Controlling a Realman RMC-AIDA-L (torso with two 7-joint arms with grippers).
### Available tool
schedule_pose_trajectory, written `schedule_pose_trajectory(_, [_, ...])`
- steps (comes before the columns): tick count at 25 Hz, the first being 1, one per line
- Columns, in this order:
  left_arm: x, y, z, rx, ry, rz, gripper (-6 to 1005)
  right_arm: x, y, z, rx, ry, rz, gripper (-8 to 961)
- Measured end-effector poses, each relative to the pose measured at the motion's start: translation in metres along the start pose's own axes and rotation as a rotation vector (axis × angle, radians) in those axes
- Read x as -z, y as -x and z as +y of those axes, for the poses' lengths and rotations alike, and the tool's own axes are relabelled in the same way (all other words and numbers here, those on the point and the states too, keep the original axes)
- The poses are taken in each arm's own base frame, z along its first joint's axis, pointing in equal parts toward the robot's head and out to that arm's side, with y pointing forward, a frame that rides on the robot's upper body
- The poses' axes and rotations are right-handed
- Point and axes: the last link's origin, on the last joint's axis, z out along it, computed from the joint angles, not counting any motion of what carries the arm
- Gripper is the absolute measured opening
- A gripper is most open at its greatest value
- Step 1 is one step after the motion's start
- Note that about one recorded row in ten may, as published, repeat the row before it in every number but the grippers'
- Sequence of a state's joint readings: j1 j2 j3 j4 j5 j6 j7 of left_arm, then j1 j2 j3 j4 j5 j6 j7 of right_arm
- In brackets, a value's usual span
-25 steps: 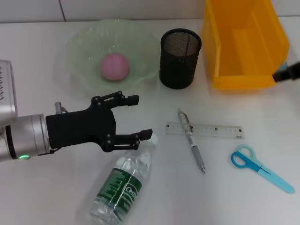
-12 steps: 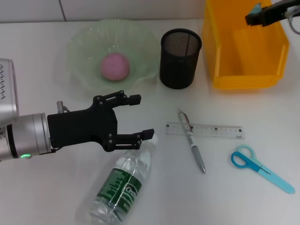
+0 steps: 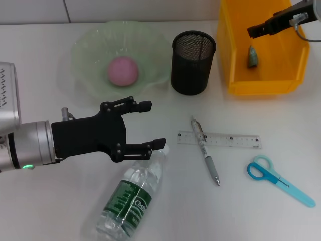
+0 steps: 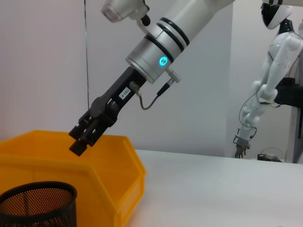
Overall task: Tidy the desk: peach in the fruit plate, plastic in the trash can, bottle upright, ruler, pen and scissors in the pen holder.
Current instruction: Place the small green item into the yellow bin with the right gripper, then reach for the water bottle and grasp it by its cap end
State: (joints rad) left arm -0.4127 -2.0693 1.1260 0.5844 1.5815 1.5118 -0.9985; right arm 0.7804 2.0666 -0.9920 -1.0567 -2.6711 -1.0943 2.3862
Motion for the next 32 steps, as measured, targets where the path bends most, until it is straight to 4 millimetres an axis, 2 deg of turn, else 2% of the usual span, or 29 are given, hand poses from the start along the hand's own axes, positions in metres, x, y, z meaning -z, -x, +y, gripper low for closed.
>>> schedule_pose_trajectory(3, [0.0,0.0,0.0,0.0,0.0,0.0,869,0.012,0.002,-0.001,-0.019,-0.003,-0.019,708])
schedule_pose_trajectory(5, [0.0,0.0,0.0,-0.001,0.003,0.0,869,0.033,0.004,0.002,-0.044,0.018,-0.058,762])
schedule_pose_trajectory(6, [0.0,0.0,0.0,-0.001,0.003,0.001,869,0.033,0.004,0.002,-0.044,0.018,-0.058,778])
schedule_pose_trajectory(9, [-0.001,-0.001,0.0,-0.003,0.005,0.001,870,0.062,0.001,0.011,-0.06,0.09,-0.122,828])
schedule_pose_trajectory(10, [-0.001,-0.001,0.0,-0.003,0.005,0.001,870,0.081,-0.006,0.019,-0.063,0.152,-0.151,844])
schedule_pose_trajectory(11, [-0.001,-0.001,0.0,-0.002,0.005,0.002,869,0.081,-0.006,0.019,-0.063,0.152,-0.151,844])
schedule_pose_trajectory(14, [0.0,-0.001,0.001,-0.008,0.004,0.007,868,0.102,-0.022,0.027,-0.046,0.203,-0.183,842])
schedule_pose_trajectory(15, [0.001,-0.001,0.003,-0.015,0.009,0.015,868,0.108,-0.041,0.033,-0.023,0.238,-0.213,842])
schedule_pose_trajectory(16, [0.001,-0.001,0.003,-0.015,0.009,0.015,867,0.108,-0.041,0.033,-0.023,0.238,-0.213,842])
schedule_pose_trajectory(17, [0.001,-0.001,0.004,-0.02,0.015,0.022,867,0.109,-0.049,0.035,-0.012,0.263,-0.238,842])
schedule_pose_trajectory(18, [0.002,-0.003,0.006,-0.023,0.02,0.029,866,0.107,-0.071,0.042,0.003,0.334,-0.301,842])
schedule_pose_trajectory(19, [0.002,-0.003,0.006,-0.023,0.02,0.029,866,0.107,-0.071,0.042,0.003,0.334,-0.301,842])
schedule_pose_trajectory(22, [0.003,-0.011,0.008,-0.018,0.048,0.068,865,0.097,-0.109,0.049,0.007,0.44,-0.397,842])
schedule_pose_trajectory(23, [0.003,-0.013,0.009,-0.018,0.056,0.074,864,0.088,-0.134,0.054,0.023,0.489,-0.436,842])
schedule_pose_trajectory(24, [0.002,-0.015,0.01,-0.019,0.064,0.079,864,0.088,-0.134,0.054,0.023,0.489,-0.436,842])
schedule_pose_trajectory(27, [0.002,-0.021,0.011,-0.008,0.081,0.097,863,0.069,-0.173,0.064,0.046,0.541,-0.448,842])
schedule_pose_trajectory(28, [0.002,-0.024,0.01,0.011,0.08,0.097,862,0.058,-0.195,0.069,0.051,0.548,-0.45,842])
schedule_pose_trajectory(29, [0.002,-0.024,0.01,0.011,0.08,0.097,862,0.058,-0.195,0.069,0.051,0.548,-0.45,842])
schedule_pose_trajectory(30, [0.002,-0.026,0.009,0.023,0.076,0.094,862,0.051,-0.209,0.071,0.048,0.538,-0.46,842])
schedule_pose_trajectory(32, [0.002,-0.026,0.009,0.023,0.076,0.094,861,0.049,-0.212,0.072,0.043,0.533,-0.467,842])
